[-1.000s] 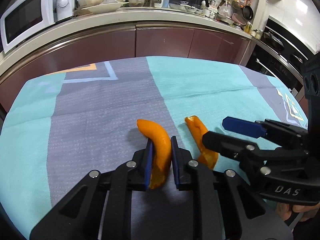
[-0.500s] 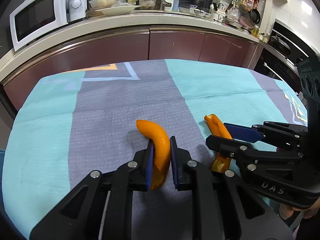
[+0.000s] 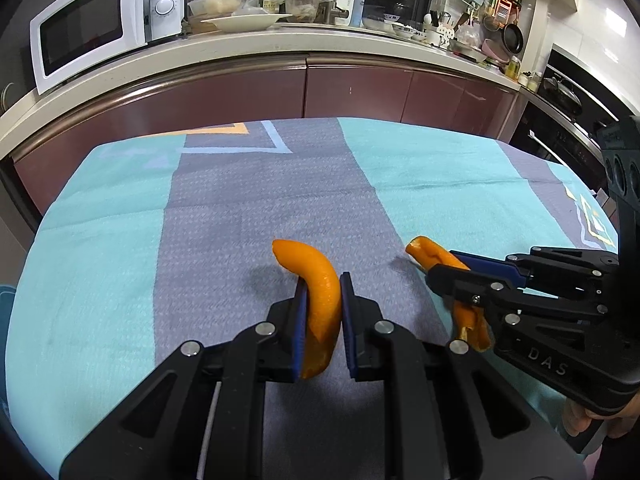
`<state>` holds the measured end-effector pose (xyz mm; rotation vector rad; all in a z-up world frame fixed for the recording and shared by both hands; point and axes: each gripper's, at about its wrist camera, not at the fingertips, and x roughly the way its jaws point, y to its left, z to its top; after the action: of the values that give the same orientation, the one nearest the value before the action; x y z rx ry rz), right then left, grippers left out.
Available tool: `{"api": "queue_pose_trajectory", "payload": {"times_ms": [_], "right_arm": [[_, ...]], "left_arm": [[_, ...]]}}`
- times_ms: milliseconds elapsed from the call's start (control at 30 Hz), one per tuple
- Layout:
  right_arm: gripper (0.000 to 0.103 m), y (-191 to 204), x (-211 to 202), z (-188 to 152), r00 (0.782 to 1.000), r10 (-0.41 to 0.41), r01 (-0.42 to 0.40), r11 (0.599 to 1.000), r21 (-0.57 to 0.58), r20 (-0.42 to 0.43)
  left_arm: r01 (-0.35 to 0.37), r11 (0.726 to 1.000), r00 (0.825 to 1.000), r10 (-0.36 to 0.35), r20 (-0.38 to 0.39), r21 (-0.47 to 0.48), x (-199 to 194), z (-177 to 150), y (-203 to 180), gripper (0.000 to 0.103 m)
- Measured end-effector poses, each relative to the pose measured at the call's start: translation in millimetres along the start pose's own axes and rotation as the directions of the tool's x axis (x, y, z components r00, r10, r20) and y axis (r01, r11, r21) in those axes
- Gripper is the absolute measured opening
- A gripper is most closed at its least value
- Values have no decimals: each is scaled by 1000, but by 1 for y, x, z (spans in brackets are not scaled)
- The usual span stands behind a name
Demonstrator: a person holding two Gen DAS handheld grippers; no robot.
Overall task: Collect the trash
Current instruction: 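Carry both orange peels to the blue bin with both tools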
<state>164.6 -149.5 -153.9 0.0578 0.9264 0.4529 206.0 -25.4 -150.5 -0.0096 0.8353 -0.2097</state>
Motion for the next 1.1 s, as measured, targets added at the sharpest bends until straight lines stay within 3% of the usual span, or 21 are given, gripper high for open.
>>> {"api": "queue_pose_trajectory", "payload": {"times_ms": [267,667,900,1100], "right_arm": [[11,8,-29,-7,998,-20,20,1000,4,56],[11,51,-85,-13,984,-12,22,998,-53,178],[11,98,-115,-7,965,41,-6,991,-135,258],[11,144,-129,1,949,115,-50,974,-222,294]], "left_arm": [[-4,1000,999,4,33,5,-23,-8,-1,15],[-53,998,987,55,149,-22,-101,-24,20,15],[-125,989,963,140,232,-78,-163,-43,52,15],[-200,967,928,239,287,-157,-218,-60,90,16]]}}
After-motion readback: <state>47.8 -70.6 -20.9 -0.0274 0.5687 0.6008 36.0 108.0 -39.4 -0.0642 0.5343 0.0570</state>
